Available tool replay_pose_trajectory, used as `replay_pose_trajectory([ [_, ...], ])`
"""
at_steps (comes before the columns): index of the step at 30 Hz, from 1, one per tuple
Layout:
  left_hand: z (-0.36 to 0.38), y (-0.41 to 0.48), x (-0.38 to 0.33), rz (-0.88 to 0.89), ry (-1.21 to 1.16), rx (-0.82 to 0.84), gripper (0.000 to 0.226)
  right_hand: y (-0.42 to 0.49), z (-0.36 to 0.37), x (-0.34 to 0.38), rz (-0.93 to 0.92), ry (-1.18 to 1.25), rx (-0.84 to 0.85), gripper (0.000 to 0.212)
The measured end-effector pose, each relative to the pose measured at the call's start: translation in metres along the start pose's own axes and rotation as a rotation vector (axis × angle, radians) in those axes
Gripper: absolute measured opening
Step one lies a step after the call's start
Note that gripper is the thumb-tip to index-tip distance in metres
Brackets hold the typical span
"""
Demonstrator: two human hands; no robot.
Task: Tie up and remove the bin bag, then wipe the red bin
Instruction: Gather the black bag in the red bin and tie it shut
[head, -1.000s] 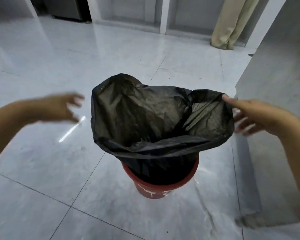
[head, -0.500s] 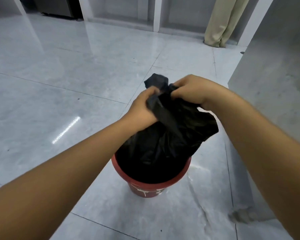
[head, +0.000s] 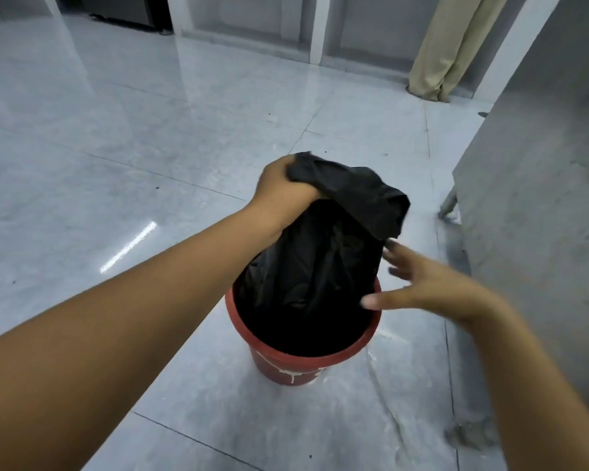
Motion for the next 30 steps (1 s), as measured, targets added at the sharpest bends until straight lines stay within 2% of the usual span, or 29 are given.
replay_pose_trajectory([
  [2,0.007,-0.002,-0.010,0.074,0.084,0.062,0.029,0.021,0.031,0.011,-0.088,0.114,-0.018,0.082],
  [6,0.022,-0.011,-0.024,0.231,0.249,0.315,0.045,0.060,0.049,0.046,-0.213,0.353,-0.336,0.035],
  [9,0.008,-0.007,-0.025,0.247,0.278,0.465,0.070,0.074,0.045,0.057,-0.265,0.416,-0.400,0.029],
  [12,-0.030,0.002,-0.008,0.159,0.188,0.358,0.101,0.077,0.038,0.060,-0.160,0.404,-0.393,0.035],
  [14,-0.050,0.003,0.016,0.007,0.326,0.290,0.124,0.076,0.038,0.060,-0.124,0.426,-0.349,0.039],
  [16,-0.053,-0.006,0.044,-0.152,0.500,0.375,0.135,0.074,0.040,0.062,-0.133,0.427,-0.317,0.038],
  [18,-0.039,-0.012,0.060,-0.198,0.464,0.458,0.124,0.071,0.043,0.064,-0.162,0.391,-0.289,0.035],
  [21,-0.006,-0.005,0.065,-0.014,0.264,0.370,0.057,0.068,0.049,0.070,-0.210,0.160,-0.297,0.020],
  [23,0.011,-0.002,0.064,0.036,0.236,0.260,0.022,0.065,0.043,0.071,-0.220,-0.150,-0.329,0.007],
  [25,0.017,-0.002,0.066,0.066,0.216,0.229,0.025,0.057,0.028,0.061,-0.119,-0.375,-0.379,0.013],
  [26,0.017,-0.003,0.068,0.059,0.189,0.212,0.028,0.050,0.020,0.052,-0.074,-0.348,-0.398,0.018],
  [28,0.014,-0.005,0.071,0.032,0.136,0.149,0.030,0.032,0.013,0.021,-0.028,-0.077,-0.467,0.027],
  [30,0.012,-0.004,0.071,0.012,0.101,0.106,0.031,0.023,0.022,-0.033,0.062,0.146,-0.675,0.013],
])
Point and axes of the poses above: each hand's wrist, its own y-axis towards the middle knuckle, its own z-axis out of the palm, x = y × z, the point moved 1 cm from there along y, towards the middle knuckle, and after that the axes turned 2 degrees about -x, right-handed, at the moved point
